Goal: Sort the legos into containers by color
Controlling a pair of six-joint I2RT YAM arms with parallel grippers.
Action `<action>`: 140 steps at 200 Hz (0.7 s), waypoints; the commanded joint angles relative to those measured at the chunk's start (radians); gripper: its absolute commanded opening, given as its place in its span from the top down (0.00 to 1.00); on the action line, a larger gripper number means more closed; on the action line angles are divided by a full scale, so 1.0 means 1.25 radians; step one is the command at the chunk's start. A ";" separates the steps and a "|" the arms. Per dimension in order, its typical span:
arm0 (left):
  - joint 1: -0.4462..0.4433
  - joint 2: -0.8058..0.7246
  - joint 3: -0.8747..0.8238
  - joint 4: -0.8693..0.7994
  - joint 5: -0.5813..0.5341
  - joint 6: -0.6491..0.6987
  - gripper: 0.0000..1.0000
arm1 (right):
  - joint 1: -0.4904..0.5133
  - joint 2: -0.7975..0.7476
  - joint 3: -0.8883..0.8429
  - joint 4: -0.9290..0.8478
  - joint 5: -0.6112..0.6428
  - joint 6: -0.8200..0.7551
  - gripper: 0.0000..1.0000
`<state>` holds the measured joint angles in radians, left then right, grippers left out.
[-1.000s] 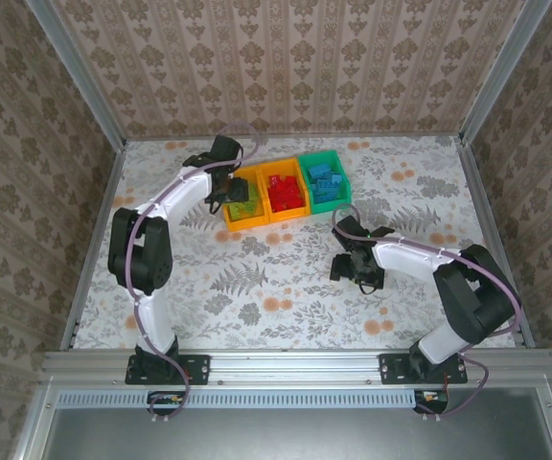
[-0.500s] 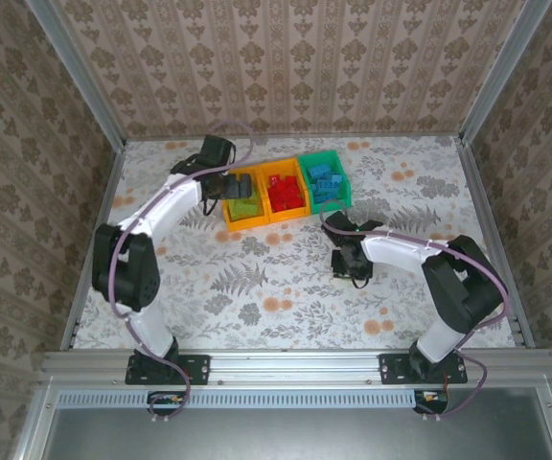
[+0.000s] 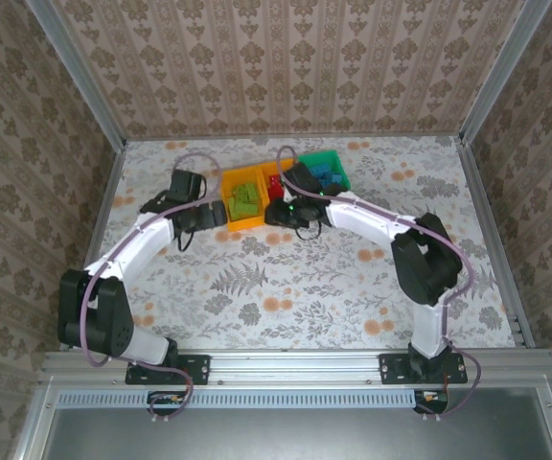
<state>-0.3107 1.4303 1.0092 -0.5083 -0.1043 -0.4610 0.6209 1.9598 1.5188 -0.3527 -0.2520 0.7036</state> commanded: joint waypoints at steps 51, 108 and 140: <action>0.008 -0.206 -0.206 0.040 0.003 -0.078 0.00 | -0.034 0.231 0.297 0.061 -0.173 0.109 0.75; 0.015 -0.241 -0.250 0.021 0.002 -0.084 0.00 | -0.041 0.330 0.466 0.010 -0.163 0.128 0.55; 0.016 -0.253 -0.275 0.038 0.006 -0.095 0.00 | -0.048 0.334 0.472 0.015 -0.152 0.136 0.45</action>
<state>-0.2993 1.1442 0.6933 -0.4686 -0.1013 -0.5552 0.5682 2.3581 2.0716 -0.3050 -0.4355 0.8574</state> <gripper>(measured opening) 0.994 0.515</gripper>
